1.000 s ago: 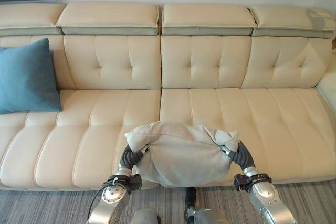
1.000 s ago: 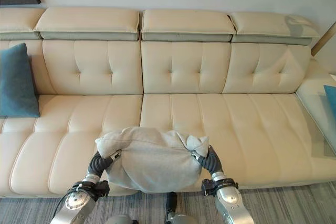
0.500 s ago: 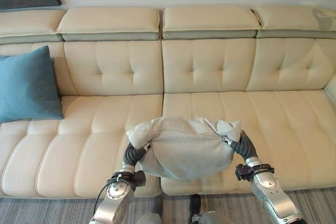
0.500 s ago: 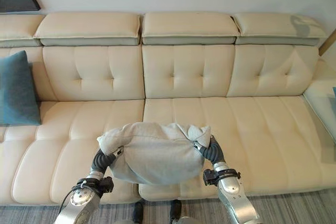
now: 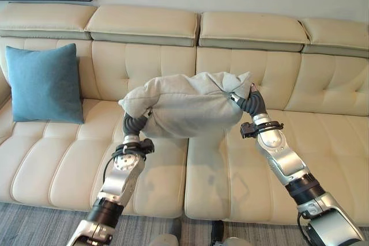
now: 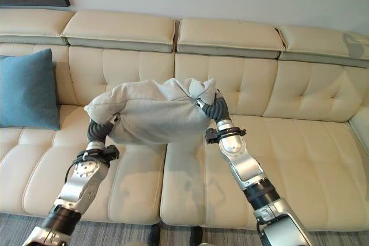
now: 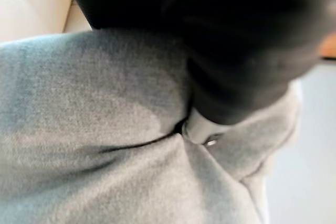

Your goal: Pick up all the scattered cushions and arrange them neatly on the sofa.

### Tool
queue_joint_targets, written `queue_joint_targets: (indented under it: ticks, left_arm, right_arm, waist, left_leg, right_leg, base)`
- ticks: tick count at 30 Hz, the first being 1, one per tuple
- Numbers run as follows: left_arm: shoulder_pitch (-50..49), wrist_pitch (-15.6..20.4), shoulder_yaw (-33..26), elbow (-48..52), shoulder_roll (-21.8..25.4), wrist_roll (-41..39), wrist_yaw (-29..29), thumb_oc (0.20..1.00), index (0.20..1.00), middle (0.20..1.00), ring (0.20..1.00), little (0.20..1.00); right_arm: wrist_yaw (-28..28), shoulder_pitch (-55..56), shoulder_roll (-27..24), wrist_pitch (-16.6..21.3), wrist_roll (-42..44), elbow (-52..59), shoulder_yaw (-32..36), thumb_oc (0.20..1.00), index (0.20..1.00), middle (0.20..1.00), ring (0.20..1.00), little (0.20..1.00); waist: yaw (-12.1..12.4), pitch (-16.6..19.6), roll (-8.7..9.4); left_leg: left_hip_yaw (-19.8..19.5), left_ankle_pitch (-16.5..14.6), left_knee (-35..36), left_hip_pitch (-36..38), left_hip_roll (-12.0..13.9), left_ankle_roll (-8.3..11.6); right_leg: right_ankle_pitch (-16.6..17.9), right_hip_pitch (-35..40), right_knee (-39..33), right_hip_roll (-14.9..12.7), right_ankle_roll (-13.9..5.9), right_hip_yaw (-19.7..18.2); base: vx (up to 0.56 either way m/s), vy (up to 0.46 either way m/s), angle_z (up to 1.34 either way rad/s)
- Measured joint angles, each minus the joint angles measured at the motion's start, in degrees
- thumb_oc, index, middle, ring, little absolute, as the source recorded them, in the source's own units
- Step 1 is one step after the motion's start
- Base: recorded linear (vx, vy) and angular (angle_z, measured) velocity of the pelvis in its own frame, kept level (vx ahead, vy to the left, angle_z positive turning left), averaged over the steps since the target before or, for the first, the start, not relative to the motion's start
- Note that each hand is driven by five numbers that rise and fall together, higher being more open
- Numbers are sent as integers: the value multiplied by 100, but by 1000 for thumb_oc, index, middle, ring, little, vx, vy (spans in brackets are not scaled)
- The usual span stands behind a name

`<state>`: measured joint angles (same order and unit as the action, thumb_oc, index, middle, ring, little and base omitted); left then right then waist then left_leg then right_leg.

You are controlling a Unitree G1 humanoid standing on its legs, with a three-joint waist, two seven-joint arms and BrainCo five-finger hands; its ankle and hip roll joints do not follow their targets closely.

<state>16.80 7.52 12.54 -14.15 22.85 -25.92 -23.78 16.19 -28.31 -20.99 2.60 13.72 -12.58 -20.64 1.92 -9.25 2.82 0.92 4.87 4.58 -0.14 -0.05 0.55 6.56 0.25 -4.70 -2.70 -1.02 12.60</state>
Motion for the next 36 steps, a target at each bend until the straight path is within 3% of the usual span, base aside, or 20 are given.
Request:
queue_joint_targets:
  ticks: [4,8,14,25,31,32,33,34,35,36]
  left_arm:
    - [329,-28,84,-362,36,-2,-317,200,200,200,200,200]
    - [411,-66,236,-799,-23,7,-486,200,200,200,200,200]
    - [2098,85,435,-2003,9,8,-882,200,200,200,200,200]
    - [4467,-122,1481,-4036,377,4,-913,200,200,200,200,200]
    - [5190,-189,1714,-4493,506,-28,-741,200,200,200,200,200]
    - [5204,-188,1718,-4496,513,-30,-735,344,344,344,344,344]
    - [5318,-195,1801,-4631,519,-51,-689,542,542,542,542,542]
    - [5365,-196,1854,-4704,519,-62,-674,667,667,667,667,667]
    - [5390,-205,1897,-4766,529,-162,-593,1000,1000,1000,1000,1000]
    - [5401,-212,1910,-4884,519,-268,-505,1000,1000,1000,1000,1000]
  right_arm:
    - [204,-122,242,-85,5,-292,-159,200,200,200,200,200]
    - [253,-104,429,-168,-5,-798,-391,200,200,200,200,200]
    - [593,-1281,725,64,-11,-1595,-479,200,200,200,200,200]
    - [869,-3832,529,-201,-26,-3766,-1143,200,200,200,200,200]
    - [865,-4423,532,-197,345,-4336,-1462,200,200,200,200,200]
    - [864,-4427,540,-194,356,-4337,-1472,200,200,200,200,200]
    - [857,-4467,555,-190,458,-4391,-1497,655,655,655,655,655]
    - [853,-4489,562,-187,505,-4459,-1518,655,655,655,655,655]
    - [818,-4539,586,-191,611,-4634,-1595,1000,1000,1000,1000,1000]
    - [771,-4553,587,-191,665,-4752,-1723,1000,1000,1000,1000,1000]
  waist:
    - [-2,-40,23]
    - [-24,-364,20]
    - [-64,-885,-13]
    - [-150,-945,9]
    - [-151,-957,15]
    - [-151,-957,15]
    - [-152,-957,15]
    - [-152,-957,15]
    - [-152,-957,15]
    - [-154,-957,15]
  left_leg:
    - [109,133,-136,-664,-7,-22]
    - [153,144,-247,-1019,-13,-13]
    - [99,242,-334,-1605,13,122]
    - [107,334,-353,-1834,20,21]
    - [109,334,-320,-1825,40,21]
    - [110,334,-320,-1817,40,21]
    - [113,334,-319,-1799,42,21]
    - [113,334,-319,-1793,42,21]
    - [113,334,-320,-1765,42,21]
    - [111,334,-320,-1736,44,21]
  right_leg:
    - [230,-648,5,-15,28,-52]
    - [234,-999,46,-30,-28,-150]
    - [371,-1557,131,-16,-11,-135]
    - [481,-1747,104,0,99,-133]
    - [482,-1739,79,22,99,-146]
    - [482,-1734,80,22,99,-146]
    - [482,-1718,80,23,99,-148]
    - [482,-1712,80,23,99,-147]
    - [481,-1686,79,24,99,-148]
    - [481,-1657,79,25,99,-147]
  base:
    - [-119,27,-13]
    - [-72,24,-8]
    - [-4,0,4]
    - [-2,0,1]
    - [0,0,0]
    - [0,0,0]
    - [0,0,0]
    - [0,0,0]
    - [0,0,0]
    - [0,0,0]
